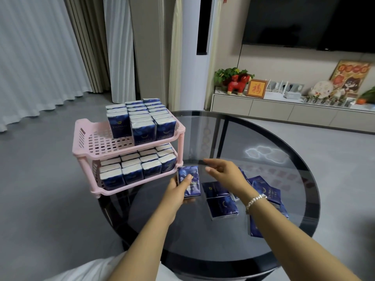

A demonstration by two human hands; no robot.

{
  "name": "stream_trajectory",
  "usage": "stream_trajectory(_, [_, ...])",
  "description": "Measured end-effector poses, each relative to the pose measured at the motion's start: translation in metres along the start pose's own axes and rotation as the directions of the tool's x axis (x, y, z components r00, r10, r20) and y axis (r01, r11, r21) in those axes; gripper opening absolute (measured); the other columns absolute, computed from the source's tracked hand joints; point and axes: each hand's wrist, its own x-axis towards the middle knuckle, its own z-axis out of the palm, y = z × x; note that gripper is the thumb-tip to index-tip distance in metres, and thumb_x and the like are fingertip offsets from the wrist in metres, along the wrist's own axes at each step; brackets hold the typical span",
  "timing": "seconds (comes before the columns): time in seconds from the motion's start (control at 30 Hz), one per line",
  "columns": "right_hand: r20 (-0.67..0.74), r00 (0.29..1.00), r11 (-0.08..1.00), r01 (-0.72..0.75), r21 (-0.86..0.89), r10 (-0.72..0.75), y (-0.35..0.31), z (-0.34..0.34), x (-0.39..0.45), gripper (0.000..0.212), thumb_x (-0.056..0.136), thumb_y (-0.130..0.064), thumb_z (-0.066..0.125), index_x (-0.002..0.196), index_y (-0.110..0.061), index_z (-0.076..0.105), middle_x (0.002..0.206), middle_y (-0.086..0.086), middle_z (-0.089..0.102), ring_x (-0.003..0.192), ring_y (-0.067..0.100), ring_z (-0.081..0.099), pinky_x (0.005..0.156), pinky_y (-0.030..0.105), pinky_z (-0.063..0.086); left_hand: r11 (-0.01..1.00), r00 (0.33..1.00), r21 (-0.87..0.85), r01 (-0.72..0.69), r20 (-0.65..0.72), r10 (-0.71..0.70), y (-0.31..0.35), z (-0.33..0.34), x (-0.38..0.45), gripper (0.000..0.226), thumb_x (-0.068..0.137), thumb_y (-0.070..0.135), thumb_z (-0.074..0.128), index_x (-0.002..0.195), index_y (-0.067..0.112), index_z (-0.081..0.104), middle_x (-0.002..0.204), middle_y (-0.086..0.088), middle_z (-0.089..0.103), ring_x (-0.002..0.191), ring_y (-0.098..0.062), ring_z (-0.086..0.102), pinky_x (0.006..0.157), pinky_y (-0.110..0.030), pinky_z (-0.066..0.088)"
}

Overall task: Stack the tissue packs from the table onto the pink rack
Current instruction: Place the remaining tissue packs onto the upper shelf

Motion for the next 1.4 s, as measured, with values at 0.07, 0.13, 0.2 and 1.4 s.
stream_trajectory(0.07, [0.074,0.997,0.930,0.005,-0.368,0.024,0.003,-0.008,0.007,0.033,0.092,-0.034,0.055,0.125,-0.029,0.058,0.119,-0.003,0.064,0.111,0.016,0.055,0.098,0.032,0.039,1.000,0.999,-0.017,0.010,-0.044,-0.011,-0.001,-0.001,0.003,0.034,0.097,0.026,0.051,0.129,0.017,0.048,0.110,-0.006,0.063,0.080,-0.015,0.063,0.053,-0.021,0.055])
stream_trajectory(0.13, [0.231,0.966,0.794,0.052,-0.605,0.113,0.001,-0.016,0.009,0.037,0.092,-0.039,0.054,0.128,-0.031,0.054,0.129,-0.002,0.055,0.124,0.023,0.039,0.104,0.038,0.027,0.999,0.998,-0.035,0.027,-0.063,-0.029,-0.002,-0.002,0.005,0.032,0.098,0.026,0.048,0.129,0.018,0.046,0.109,-0.006,0.061,0.077,-0.014,0.061,0.047,-0.019,0.051])
stream_trajectory(0.2, [0.359,0.906,0.720,0.092,-0.687,0.226,-0.005,-0.019,0.007,0.045,0.090,-0.041,0.055,0.134,-0.029,0.049,0.133,0.003,0.046,0.126,0.028,0.030,0.104,0.038,0.023,0.999,0.996,-0.019,0.039,-0.077,-0.040,-0.003,-0.001,0.006,0.028,0.099,0.026,0.045,0.126,0.021,0.043,0.110,-0.006,0.060,0.077,-0.015,0.060,0.045,-0.019,0.049])
stream_trajectory(1.4, [-0.102,0.983,0.843,-0.074,0.533,0.151,-0.024,0.046,-0.041,0.020,0.096,-0.029,0.051,0.099,-0.027,0.071,0.095,-0.004,0.073,0.083,-0.001,0.066,0.067,0.015,0.049,0.994,0.999,0.096,-0.051,-0.001,0.051,-0.007,-0.001,0.004,0.050,0.097,0.038,0.045,0.144,0.030,0.030,0.132,-0.007,0.056,0.103,-0.019,0.064,0.063,-0.025,0.054])
